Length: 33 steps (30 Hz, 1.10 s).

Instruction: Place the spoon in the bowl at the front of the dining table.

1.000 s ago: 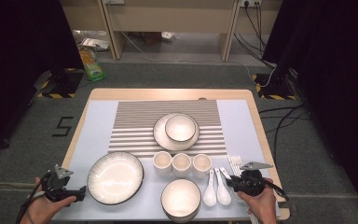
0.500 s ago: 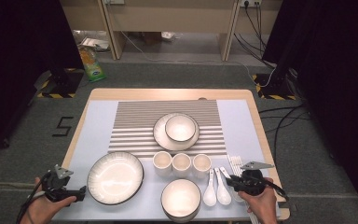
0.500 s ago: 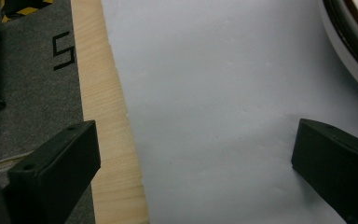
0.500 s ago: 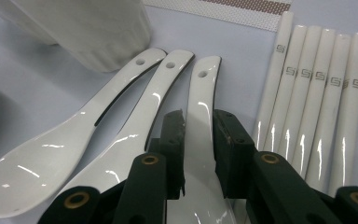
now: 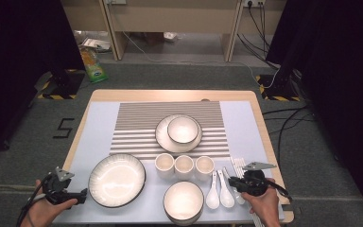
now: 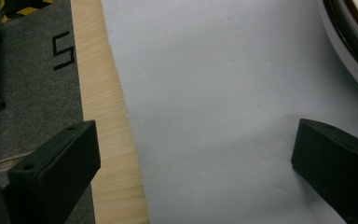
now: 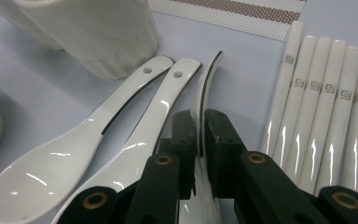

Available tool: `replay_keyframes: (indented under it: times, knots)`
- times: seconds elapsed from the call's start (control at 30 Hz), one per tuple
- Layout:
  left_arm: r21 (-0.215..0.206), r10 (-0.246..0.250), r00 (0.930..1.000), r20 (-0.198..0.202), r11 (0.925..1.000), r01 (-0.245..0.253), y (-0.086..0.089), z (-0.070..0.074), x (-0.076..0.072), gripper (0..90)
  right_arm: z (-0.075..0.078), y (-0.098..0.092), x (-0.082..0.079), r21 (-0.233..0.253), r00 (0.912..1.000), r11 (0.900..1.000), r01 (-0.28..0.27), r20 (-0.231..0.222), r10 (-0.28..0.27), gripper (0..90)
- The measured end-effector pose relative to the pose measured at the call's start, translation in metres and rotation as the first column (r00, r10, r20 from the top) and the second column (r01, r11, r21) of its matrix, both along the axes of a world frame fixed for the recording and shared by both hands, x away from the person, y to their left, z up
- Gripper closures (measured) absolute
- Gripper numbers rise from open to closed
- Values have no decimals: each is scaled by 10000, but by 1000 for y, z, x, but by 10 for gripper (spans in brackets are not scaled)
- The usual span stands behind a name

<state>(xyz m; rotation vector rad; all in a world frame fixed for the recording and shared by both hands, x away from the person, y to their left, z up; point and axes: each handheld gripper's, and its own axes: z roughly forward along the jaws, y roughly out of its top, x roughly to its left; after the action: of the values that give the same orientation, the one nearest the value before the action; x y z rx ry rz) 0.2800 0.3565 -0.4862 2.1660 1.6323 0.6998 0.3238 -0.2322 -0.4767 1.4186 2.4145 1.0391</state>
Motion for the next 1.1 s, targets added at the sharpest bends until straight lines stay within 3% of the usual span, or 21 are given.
replay_keyframes:
  times: [0.3, 0.5, 0.67, 0.73, 0.8, 0.97, 1.1]
  knots:
    - [28, -9, 10000, 8, 10000, 9, 0, 0, 0, 1, 1, 2, 5, -158, 9995, 9998, -113, -300, 108, 827]
    - [21, -1, 10000, 10, 10000, 1, 0, 0, 0, 1, 5, 8, 9, -809, 9978, 9954, -504, -480, 466, 827]
    - [13, -21, 10000, 5, 10000, 21, 0, 0, 0, 1, 6, 10, 12, -873, 9952, 9932, -772, -676, 714, 838]
    - [-13, -27, 10000, -26, 10000, 27, 0, 0, 0, 1, 6, 10, 13, -727, 9941, 9939, -831, -757, 776, 850]
    - [-52, -21, 10000, -17, 10000, 20, 1, 0, 0, 0, 8, 8, 13, -724, 9957, 9943, -776, -560, 736, 852]
    - [14, -54, 10000, -33, 10000, 54, 0, 0, 0, 1, 10, -3, 12, -88, 9982, 9988, -478, -365, 474, 853]
    - [24, 1, 10000, 15, 10000, -1, 0, 0, 0, 1, 20, -13, 11, 445, 9996, 9987, -266, 87, 263, 853]
